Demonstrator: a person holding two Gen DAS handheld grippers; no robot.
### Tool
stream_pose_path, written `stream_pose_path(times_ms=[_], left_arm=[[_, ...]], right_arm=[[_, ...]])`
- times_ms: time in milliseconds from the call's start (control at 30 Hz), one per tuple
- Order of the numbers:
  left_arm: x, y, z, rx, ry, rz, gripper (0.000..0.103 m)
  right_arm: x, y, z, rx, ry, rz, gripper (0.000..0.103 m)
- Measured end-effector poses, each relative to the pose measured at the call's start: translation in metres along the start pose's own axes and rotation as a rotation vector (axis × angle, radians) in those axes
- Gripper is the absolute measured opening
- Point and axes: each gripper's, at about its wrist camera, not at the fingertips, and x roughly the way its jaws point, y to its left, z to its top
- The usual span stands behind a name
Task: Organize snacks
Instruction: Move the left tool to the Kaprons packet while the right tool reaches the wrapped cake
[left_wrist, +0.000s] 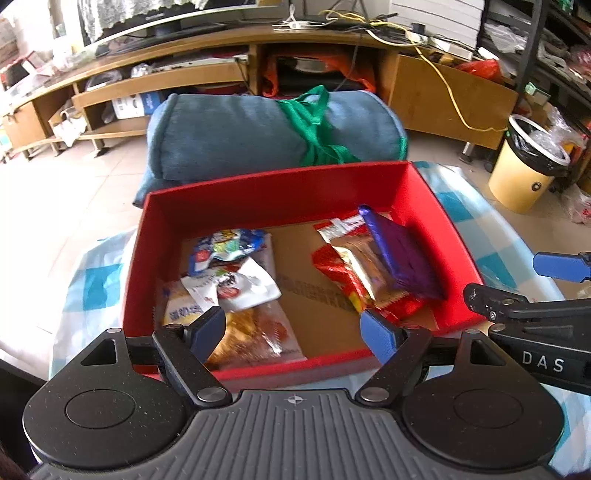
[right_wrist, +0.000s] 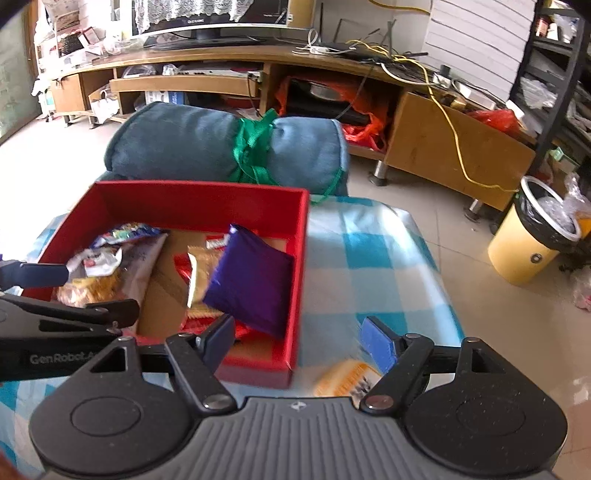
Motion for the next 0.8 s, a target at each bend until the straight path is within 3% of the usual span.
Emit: stream_pose_path(times_ms=[467, 800], left_arm=[[-0.012, -0.03, -0.016, 0.066, 0.003, -0.057, 0.085], [-0.009, -0.065, -0.032, 0.097, 0.071, -0.154, 0.086]], right_arm=[[-0.01, -0.033, -0.017, 0.037, 0.035, -0.04, 0.075], [-0.007, -0.057, -0.019, 0.056, 0.059, -0.057, 0.075]])
